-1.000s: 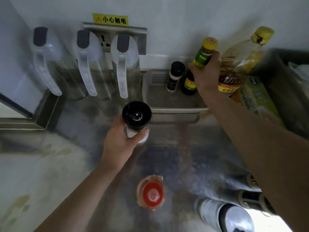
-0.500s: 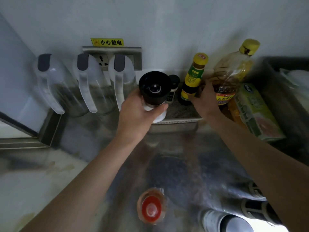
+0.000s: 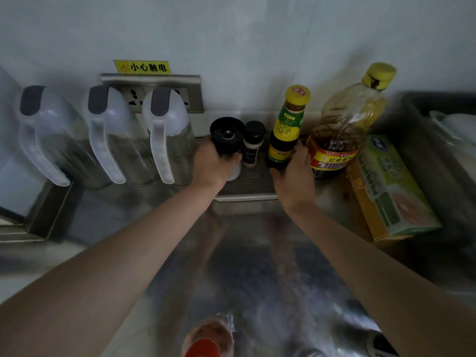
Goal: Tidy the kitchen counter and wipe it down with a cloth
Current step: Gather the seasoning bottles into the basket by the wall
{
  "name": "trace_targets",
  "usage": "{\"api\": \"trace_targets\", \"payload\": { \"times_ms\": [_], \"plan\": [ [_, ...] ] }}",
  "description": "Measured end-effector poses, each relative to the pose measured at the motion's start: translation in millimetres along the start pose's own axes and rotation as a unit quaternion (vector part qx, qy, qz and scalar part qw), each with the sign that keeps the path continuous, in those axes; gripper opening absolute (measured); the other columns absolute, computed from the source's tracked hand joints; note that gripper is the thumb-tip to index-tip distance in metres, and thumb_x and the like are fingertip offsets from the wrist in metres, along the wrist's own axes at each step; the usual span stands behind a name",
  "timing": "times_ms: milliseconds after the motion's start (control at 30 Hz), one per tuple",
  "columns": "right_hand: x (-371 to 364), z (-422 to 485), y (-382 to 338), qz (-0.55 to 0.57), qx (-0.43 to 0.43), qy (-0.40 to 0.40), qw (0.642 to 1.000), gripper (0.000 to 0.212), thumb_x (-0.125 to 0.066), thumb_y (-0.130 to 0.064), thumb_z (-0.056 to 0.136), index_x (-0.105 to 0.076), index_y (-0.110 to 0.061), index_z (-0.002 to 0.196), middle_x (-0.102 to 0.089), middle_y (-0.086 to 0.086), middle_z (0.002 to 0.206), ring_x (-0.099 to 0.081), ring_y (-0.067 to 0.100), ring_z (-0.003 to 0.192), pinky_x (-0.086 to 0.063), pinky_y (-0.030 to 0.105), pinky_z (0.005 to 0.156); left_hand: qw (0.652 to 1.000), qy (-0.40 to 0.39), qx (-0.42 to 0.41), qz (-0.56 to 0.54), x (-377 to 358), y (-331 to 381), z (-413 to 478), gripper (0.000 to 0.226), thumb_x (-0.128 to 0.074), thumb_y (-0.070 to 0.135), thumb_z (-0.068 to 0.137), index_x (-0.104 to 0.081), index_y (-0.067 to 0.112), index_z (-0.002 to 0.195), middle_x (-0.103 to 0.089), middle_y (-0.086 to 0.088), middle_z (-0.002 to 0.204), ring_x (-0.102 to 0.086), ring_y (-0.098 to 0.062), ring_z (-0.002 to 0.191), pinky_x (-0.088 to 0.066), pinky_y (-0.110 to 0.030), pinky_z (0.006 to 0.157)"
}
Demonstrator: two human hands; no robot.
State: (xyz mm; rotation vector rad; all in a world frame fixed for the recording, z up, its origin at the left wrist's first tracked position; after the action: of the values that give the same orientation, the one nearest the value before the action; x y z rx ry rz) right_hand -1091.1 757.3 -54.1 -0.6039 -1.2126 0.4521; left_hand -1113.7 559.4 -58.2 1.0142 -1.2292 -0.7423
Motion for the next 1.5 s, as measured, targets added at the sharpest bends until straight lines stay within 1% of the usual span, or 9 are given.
{"api": "trace_targets", "payload": {
  "times_ms": [533, 667, 833, 1000, 1100, 1167, 1233, 1367, 1500],
  "plan": [
    [2.3, -5.3, 5.7, 0.086, -0.005, -0.023, 0.996, 0.075, -0.065, -0.004, 0.080, -0.023, -0.009, 0.142, -0.039, 0.014, 0.139, -0.046, 0.029, 0.125, -0.044, 0.046, 0.100, 0.997, -0.027, -0.066, -0.022, -3.4, 6.7, -5.0, 0.051, -0.070, 0.017, 0.080, -0.042, 0.004, 0.121, -0.053, -0.005, 0.117, -0.048, -0.011, 0.108, -0.038, -0.021, 0.089],
    [25.6, -35.0, 5.4, 0.143, -0.057, -0.046, 0.987, 0.069, -0.058, 0.000, 0.086, -0.022, -0.013, 0.143, -0.036, 0.011, 0.142, -0.047, 0.017, 0.119, -0.038, 0.031, 0.105, 0.995, -0.043, -0.084, 0.011, 13.2, 14.5, -50.8, 0.041, -0.058, 0.010, 0.086, -0.046, 0.008, 0.125, -0.054, -0.006, 0.122, -0.050, -0.013, 0.113, -0.037, -0.018, 0.095],
    [60.9, -82.5, -4.7, 0.131, -0.081, -0.126, 0.980, 0.032, -0.051, -0.001, 0.090, -0.050, -0.010, 0.121, -0.054, 0.003, 0.114, -0.053, 0.003, 0.093, -0.042, 0.005, 0.074, 0.986, -0.154, -0.028, -0.057, 46.2, 15.2, -128.7, 0.013, -0.050, 0.017, 0.094, -0.062, 0.023, 0.095, -0.067, 0.010, 0.098, -0.063, -0.003, 0.098, -0.046, -0.016, 0.088],
    [106.4, -154.8, -6.1, 0.185, -0.084, -0.207, 0.957, 0.024, -0.055, -0.004, 0.090, -0.058, -0.028, 0.087, -0.066, -0.003, 0.089, -0.061, -0.004, 0.081, -0.045, 0.013, 0.076, 0.959, -0.267, -0.019, -0.090, 77.4, 24.9, -214.3, 0.054, -0.036, 0.069, 0.084, -0.062, 0.027, 0.104, -0.067, 0.005, 0.111, -0.058, -0.007, 0.111, -0.041, -0.025, 0.097],
    [136.7, -190.1, 3.2, 0.189, -0.121, -0.179, 0.958, 0.022, -0.055, -0.014, 0.092, -0.063, -0.033, 0.086, -0.068, -0.005, 0.097, -0.064, 0.007, 0.093, -0.048, 0.027, 0.087, 0.942, -0.316, -0.031, -0.106, 85.9, 24.1, -248.1, 0.075, -0.037, 0.083, 0.072, -0.053, 0.027, 0.120, -0.057, 0.006, 0.128, -0.048, -0.009, 0.125, -0.033, -0.029, 0.105],
    [152.8, -210.8, 2.7, 0.225, -0.153, -0.167, 0.948, 0.012, -0.061, -0.040, 0.087, -0.064, -0.031, 0.094, -0.068, -0.002, 0.103, -0.063, 0.008, 0.097, -0.049, 0.026, 0.089, 0.938, -0.328, -0.025, -0.110, 85.6, 17.0, -262.5, 0.083, -0.050, 0.082, 0.064, -0.046, 0.027, 0.126, -0.050, 0.006, 0.135, -0.042, -0.009, 0.130, -0.029, -0.031, 0.109],
    [156.2, -234.4, 4.3, 0.210, -0.179, -0.196, 0.941, 0.055, -0.065, -0.061, 0.071, -0.058, -0.023, 0.111, -0.062, -0.001, 0.114, -0.059, 0.004, 0.104, -0.047, 0.021, 0.090, 0.944, -0.315, -0.004, -0.093, 81.9, 2.8, -270.3, 0.087, -0.066, 0.076, 0.055, -0.043, 0.034, 0.128, -0.046, 0.009, 0.137, -0.041, -0.005, 0.130, -0.029, -0.034, 0.111],
    [137.8, -280.1, 4.7, 0.015, -0.151, -0.289, 0.945, 0.096, -0.076, -0.050, 0.066, -0.022, -0.031, 0.144, -0.032, -0.012, 0.138, -0.036, 0.006, 0.124, -0.034, 0.029, 0.102, 0.964, -0.264, -0.021, -0.035, 76.5, -10.0, -268.2, 0.072, -0.077, 0.054, 0.057, -0.049, 0.039, 0.122, -0.055, 0.013, 0.126, -0.051, -0.001, 0.118, -0.038, -0.037, 0.106],
    [121.5, -299.1, 15.2, 0.042, -0.180, -0.203, 0.961, 0.101, -0.079, -0.024, 0.072, -0.011, -0.028, 0.148, -0.028, -0.003, 0.147, -0.034, 0.015, 0.132, -0.034, 0.030, 0.101, 0.969, -0.242, -0.045, -0.018, 73.6, -12.9, -267.5, 0.060, -0.072, 0.049, 0.063, -0.051, 0.037, 0.117, -0.059, 0.009, 0.117, -0.057, -0.007, 0.109, -0.044, -0.031, 0.098]
  ]
}}
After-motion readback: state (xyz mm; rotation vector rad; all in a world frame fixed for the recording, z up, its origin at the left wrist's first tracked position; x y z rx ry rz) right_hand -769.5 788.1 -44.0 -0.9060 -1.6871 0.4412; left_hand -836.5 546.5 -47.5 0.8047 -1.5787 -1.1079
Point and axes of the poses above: each hand's wrist, its own z-axis towards the middle knuckle, its own x-axis out of the back of the hand, y = z × x, the point moved 10 cm from there along z, towards the middle knuckle
